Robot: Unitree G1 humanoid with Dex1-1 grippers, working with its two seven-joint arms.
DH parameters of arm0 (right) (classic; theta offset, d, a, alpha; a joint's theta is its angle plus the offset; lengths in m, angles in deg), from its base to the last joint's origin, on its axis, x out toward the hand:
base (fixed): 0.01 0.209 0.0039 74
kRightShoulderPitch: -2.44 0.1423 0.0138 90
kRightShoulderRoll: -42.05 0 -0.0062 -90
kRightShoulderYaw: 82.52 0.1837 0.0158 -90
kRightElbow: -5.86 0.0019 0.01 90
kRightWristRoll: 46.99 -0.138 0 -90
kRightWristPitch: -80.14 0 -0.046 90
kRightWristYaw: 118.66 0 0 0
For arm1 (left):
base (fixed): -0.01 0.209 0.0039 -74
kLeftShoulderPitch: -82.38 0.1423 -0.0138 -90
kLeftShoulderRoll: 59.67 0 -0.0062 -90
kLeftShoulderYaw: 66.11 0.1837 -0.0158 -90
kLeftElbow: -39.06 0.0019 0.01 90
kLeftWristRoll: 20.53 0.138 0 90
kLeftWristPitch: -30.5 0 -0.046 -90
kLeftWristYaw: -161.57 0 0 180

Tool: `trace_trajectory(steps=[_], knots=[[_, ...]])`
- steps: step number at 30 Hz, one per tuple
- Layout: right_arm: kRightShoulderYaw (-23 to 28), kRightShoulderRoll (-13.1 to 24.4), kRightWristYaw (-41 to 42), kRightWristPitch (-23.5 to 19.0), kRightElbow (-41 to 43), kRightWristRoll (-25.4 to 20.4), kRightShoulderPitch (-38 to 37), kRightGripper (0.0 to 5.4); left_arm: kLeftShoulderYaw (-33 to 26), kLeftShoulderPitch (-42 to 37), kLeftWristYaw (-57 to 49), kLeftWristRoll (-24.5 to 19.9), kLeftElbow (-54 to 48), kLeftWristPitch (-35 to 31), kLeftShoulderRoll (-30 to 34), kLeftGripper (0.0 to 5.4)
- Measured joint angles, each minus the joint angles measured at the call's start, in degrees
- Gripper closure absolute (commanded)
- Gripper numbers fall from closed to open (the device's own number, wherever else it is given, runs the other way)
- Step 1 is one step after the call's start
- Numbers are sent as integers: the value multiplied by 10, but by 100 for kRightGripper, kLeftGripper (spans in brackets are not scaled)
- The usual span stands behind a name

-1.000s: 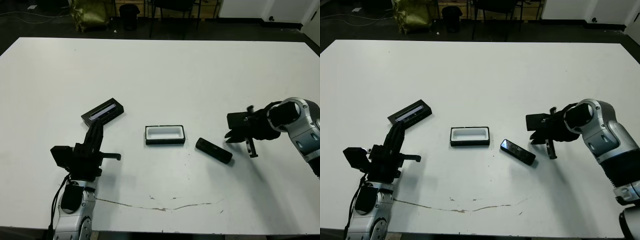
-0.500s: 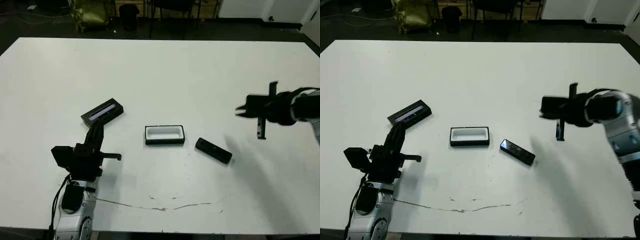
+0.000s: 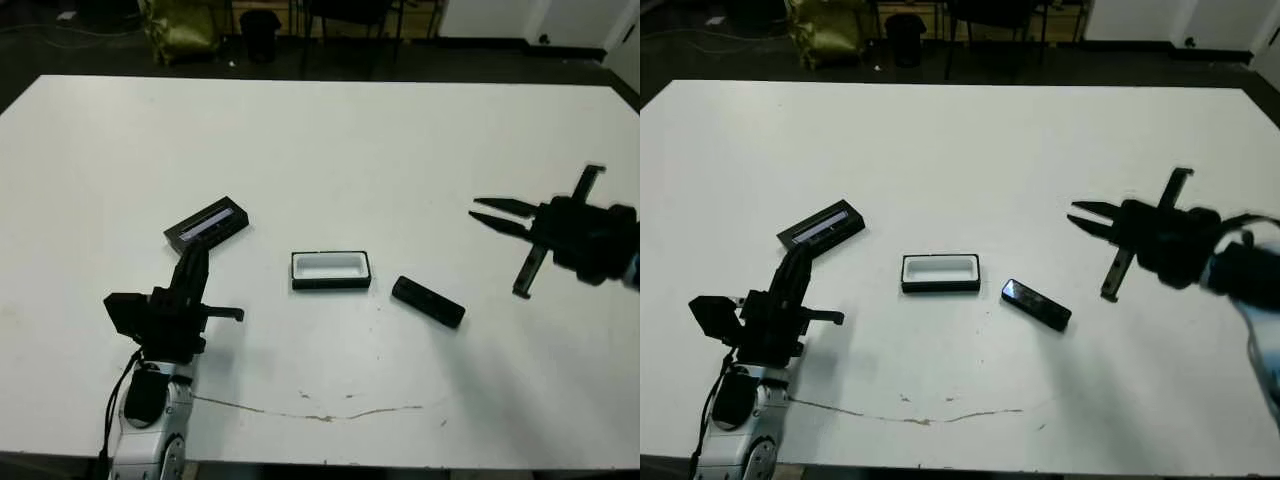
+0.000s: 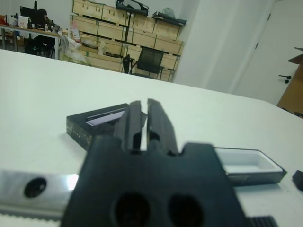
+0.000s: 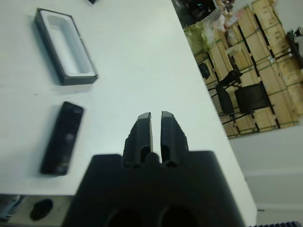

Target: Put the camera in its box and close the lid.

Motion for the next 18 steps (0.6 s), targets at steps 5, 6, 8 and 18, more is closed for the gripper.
trace_trajectory(steps=[5,6,8,18], knots=[[15,-6,-7,9,4,-29,-52,519,0,0,0,1,0,0,0,540],[15,-6,-5,17,-5,-38,-55,504,0,0,0,1,-1,0,0,540],[15,-6,3,24,-23,-53,-57,460,1,0,-3,4,-1,-1,0,540],[-15,-1,52,24,-85,-87,-47,238,2,1,-5,5,-10,-13,-1,540]])
